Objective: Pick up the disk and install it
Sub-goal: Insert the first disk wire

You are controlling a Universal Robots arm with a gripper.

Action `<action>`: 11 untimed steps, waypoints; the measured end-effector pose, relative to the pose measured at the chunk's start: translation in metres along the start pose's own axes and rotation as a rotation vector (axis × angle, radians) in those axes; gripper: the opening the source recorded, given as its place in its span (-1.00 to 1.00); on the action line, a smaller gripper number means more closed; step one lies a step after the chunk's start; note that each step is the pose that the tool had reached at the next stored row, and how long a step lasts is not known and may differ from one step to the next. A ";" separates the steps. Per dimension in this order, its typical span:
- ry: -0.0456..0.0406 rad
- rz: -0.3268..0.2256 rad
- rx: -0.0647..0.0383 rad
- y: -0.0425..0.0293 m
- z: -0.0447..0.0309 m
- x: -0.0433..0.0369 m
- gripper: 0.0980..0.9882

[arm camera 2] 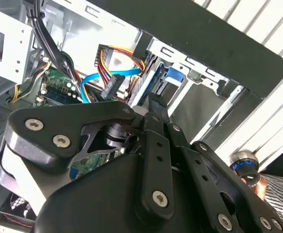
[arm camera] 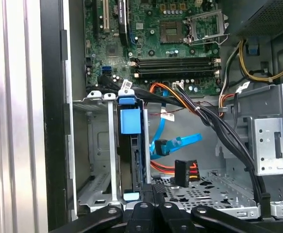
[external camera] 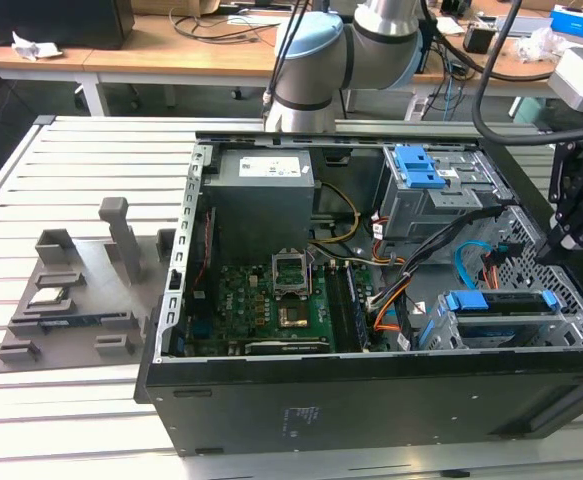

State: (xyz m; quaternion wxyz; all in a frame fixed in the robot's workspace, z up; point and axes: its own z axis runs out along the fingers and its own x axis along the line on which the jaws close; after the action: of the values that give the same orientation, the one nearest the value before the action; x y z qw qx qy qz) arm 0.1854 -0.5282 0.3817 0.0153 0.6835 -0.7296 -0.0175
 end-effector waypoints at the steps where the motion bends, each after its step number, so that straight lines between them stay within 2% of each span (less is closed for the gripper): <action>1: 0.0004 0.000 0.000 -0.0009 0.0000 -0.0006 -0.98; 11: 0.0021 0.000 0.000 -0.0048 0.0033 -0.0085 -0.98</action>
State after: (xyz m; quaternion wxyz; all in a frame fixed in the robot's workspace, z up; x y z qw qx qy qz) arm 0.1905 -0.5200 0.3782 0.0160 0.6834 -0.7296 -0.0167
